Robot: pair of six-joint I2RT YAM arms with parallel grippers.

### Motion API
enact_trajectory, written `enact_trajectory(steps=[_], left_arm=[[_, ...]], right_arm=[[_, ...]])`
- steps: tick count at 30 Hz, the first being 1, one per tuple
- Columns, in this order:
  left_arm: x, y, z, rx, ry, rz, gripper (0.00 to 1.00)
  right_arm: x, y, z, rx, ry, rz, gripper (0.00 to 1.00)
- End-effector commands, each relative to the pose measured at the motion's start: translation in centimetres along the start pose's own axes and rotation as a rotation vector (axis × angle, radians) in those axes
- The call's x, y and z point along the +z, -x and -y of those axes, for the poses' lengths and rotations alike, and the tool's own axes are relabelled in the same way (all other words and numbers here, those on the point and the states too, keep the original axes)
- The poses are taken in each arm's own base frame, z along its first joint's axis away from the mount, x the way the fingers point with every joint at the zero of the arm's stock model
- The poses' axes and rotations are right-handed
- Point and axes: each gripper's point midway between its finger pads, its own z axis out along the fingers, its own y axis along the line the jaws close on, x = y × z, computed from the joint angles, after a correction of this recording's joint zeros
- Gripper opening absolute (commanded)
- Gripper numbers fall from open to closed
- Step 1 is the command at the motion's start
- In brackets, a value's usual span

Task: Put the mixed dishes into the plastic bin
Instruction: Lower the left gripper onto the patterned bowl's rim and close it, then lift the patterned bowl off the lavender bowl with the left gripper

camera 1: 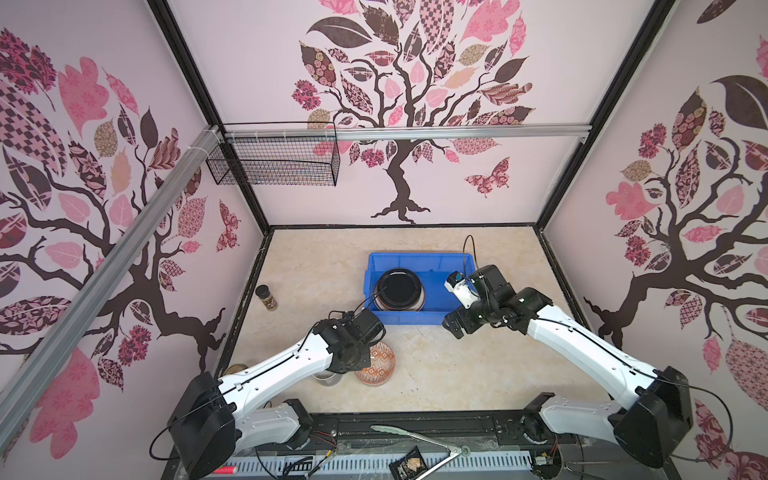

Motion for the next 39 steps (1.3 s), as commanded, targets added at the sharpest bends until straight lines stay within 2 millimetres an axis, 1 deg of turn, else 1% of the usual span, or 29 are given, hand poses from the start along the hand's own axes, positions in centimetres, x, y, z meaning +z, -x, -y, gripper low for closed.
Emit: enact_trajectory(steps=[1,3,8,18,22,32,39], left_arm=[[-0.9,1.2,0.9,-0.010,-0.036,0.036,0.13],[-1.0,1.2,0.8,-0.010,-0.037,0.036,0.11],[-1.5,1.4,0.9,-0.010,-0.050,0.048,0.00],[-2.2,1.7,1.0,-0.011,-0.069,0.062,0.00],[-2.9,2.2,1.2,-0.017,-0.100,0.091,0.00],[-5.6,4.2,2.3,0.010,-0.153,0.148,0.00],[-8.0,5.8,3.0,0.022,-0.181,0.198,0.00]], right_arm=[[-0.1,-0.2,0.3,-0.003,-0.021,-0.006,1.00],[-0.1,-0.2,0.4,-0.003,-0.026,-0.005,1.00],[-0.2,-0.1,0.5,-0.003,-0.032,-0.003,1.00],[-0.3,-0.1,0.7,-0.005,-0.043,-0.002,1.00],[-0.3,0.0,0.7,-0.007,-0.045,-0.002,1.00],[-0.1,0.0,0.9,-0.006,-0.055,-0.007,1.00],[-0.2,0.1,1.0,-0.011,-0.062,-0.006,1.00]])
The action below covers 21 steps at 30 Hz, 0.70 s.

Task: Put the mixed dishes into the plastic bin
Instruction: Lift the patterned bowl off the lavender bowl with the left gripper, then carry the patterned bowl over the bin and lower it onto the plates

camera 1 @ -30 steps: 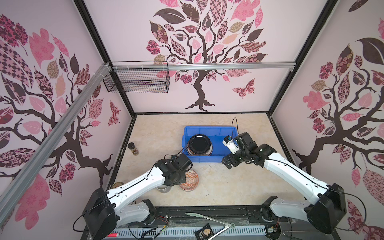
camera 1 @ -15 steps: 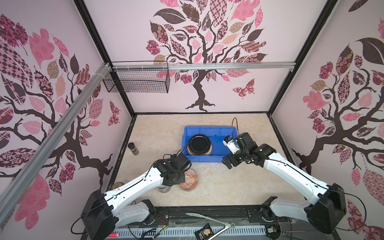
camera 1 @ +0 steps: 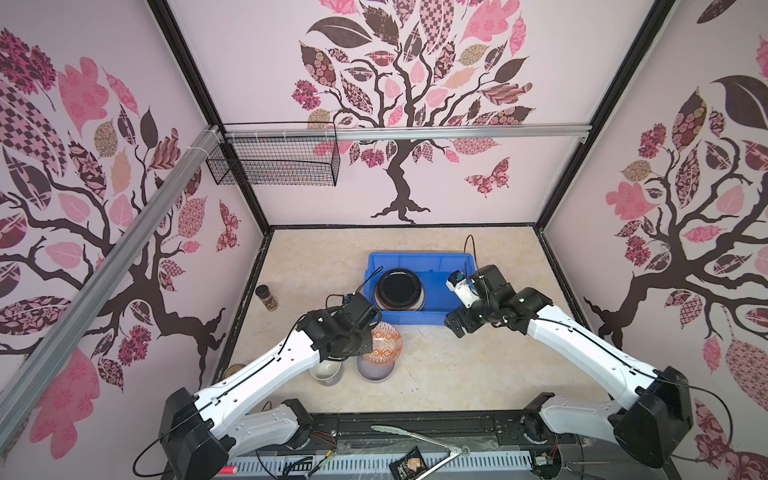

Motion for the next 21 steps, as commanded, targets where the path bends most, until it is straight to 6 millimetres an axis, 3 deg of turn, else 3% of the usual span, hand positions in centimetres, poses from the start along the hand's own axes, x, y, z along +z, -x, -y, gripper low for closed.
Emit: enact_trajectory(steps=[1,6,12,17,21], left_arm=[[-2.3,2.6,1.2,0.009,-0.037,0.080,0.00],[-3.7,5.5,1.9,0.010,-0.056,0.119,0.00],[-4.6,10.6,2.4,0.009,-0.088,0.171,0.00],[-3.6,14.7,2.7,0.035,-0.076,0.180,0.00],[-1.6,17.4,3.8,0.046,-0.102,0.175,0.00]], right_arm=[[-0.2,0.2,0.2,-0.009,-0.014,-0.003,1.00],[-0.3,0.6,0.5,-0.011,-0.030,0.000,0.99],[-0.3,1.2,0.9,-0.016,-0.051,0.012,1.00],[-0.1,1.4,1.1,-0.018,-0.066,0.015,1.00],[0.0,1.6,1.4,-0.020,-0.082,0.012,1.00]])
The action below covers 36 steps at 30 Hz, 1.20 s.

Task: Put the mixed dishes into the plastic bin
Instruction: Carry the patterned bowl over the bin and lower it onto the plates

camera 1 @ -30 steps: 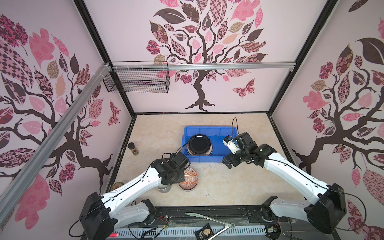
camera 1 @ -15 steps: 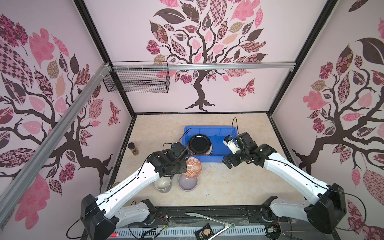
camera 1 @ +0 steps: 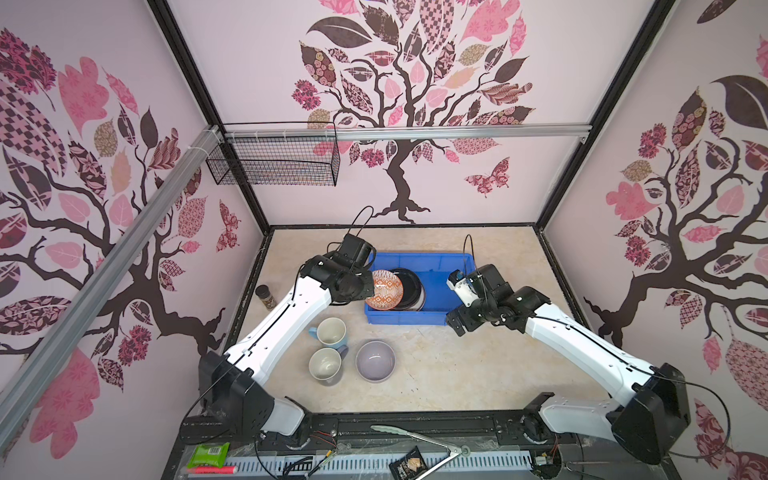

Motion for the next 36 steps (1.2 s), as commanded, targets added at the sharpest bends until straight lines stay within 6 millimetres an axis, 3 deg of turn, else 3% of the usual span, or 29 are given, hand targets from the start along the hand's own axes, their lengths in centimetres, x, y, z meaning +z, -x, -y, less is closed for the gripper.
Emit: enact_trajectory(steps=[1,12,21,30,33,36], left_arm=[[0.5,3.6,2.4,0.047,-0.091,0.065,0.00],[8.0,6.9,5.2,0.102,-0.130,-0.008,0.00],[11.7,7.7,4.6,0.077,-0.147,-0.051,0.00],[13.5,6.8,4.8,0.065,-0.187,-0.099,0.00],[13.4,6.7,5.0,0.071,-0.200,-0.098,0.15],[13.1,6.7,5.1,0.076,-0.207,-0.097,0.22]], right_arm=[[-0.3,1.5,0.6,-0.008,-0.034,0.024,0.99],[0.6,2.1,2.4,-0.017,-0.136,-0.001,0.99],[1.4,3.1,3.4,0.012,-0.148,-0.010,1.00],[1.6,3.9,5.1,0.051,-0.157,-0.033,1.00],[1.8,3.9,5.2,0.051,-0.156,-0.041,0.99],[1.9,4.0,5.3,0.055,-0.157,-0.045,0.99]])
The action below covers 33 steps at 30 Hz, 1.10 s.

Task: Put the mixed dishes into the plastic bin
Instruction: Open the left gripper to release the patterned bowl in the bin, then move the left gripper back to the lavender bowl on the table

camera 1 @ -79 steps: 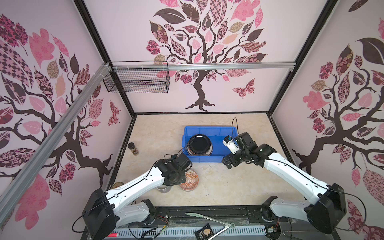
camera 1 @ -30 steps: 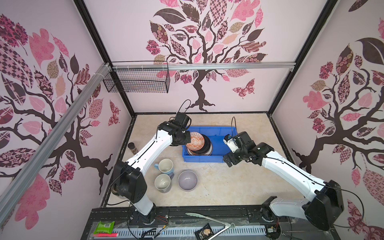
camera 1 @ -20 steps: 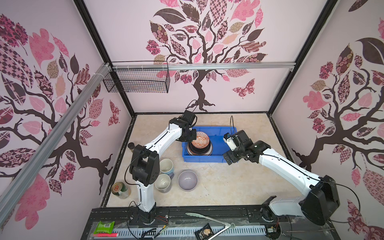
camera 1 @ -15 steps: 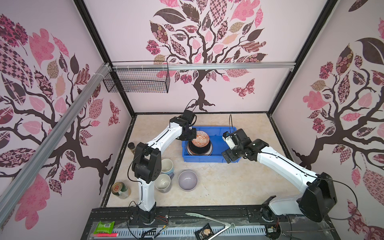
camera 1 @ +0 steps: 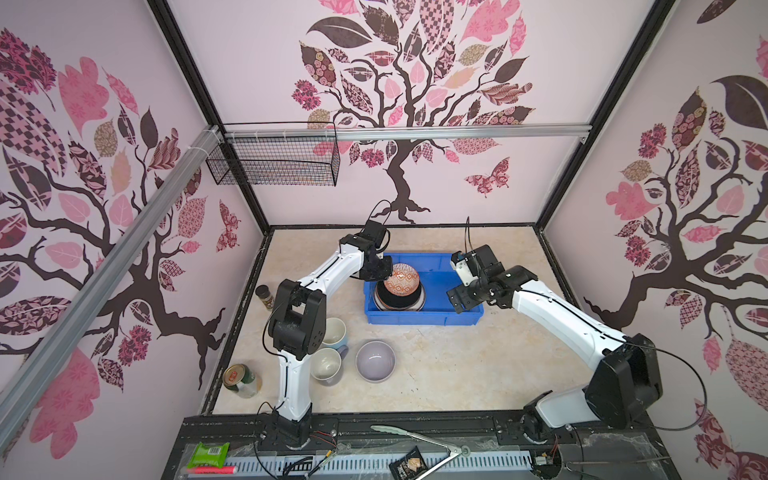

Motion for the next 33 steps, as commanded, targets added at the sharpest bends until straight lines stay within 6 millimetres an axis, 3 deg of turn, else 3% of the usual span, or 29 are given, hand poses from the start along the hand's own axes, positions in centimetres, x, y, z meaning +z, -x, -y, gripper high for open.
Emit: enact_trajectory(steps=[1,6,11,15,19,26,28,33], left_arm=[[-1.5,1.4,1.4,0.027,-0.053,0.055,0.23],[-3.1,1.2,1.6,0.031,-0.056,0.074,0.28],[-6.7,1.1,1.9,0.034,-0.060,0.131,0.39],[-9.8,-0.5,1.4,0.020,-0.050,0.160,0.43],[-11.5,-4.8,0.5,-0.013,-0.040,0.129,0.45],[-11.6,-17.2,-1.6,-0.035,0.059,-0.017,0.46],[-11.7,-19.9,-2.5,-0.066,0.069,-0.038,0.46],[-12.2,-23.6,-3.8,-0.147,0.034,-0.041,0.47]], right_arm=[[-0.1,0.8,0.2,-0.007,0.001,-0.009,1.00],[-0.4,1.4,0.4,-0.002,-0.005,-0.001,0.99],[-0.7,1.5,0.5,-0.002,-0.001,0.010,0.99],[-0.7,1.5,0.0,-0.002,0.025,0.015,1.00],[-0.8,1.7,-0.6,0.009,0.059,0.026,0.99],[-0.8,1.5,-1.9,0.014,0.108,0.040,1.00],[-0.8,1.4,-2.4,0.003,0.114,0.042,1.00],[-1.0,1.5,-3.1,-0.011,0.119,0.047,0.99]])
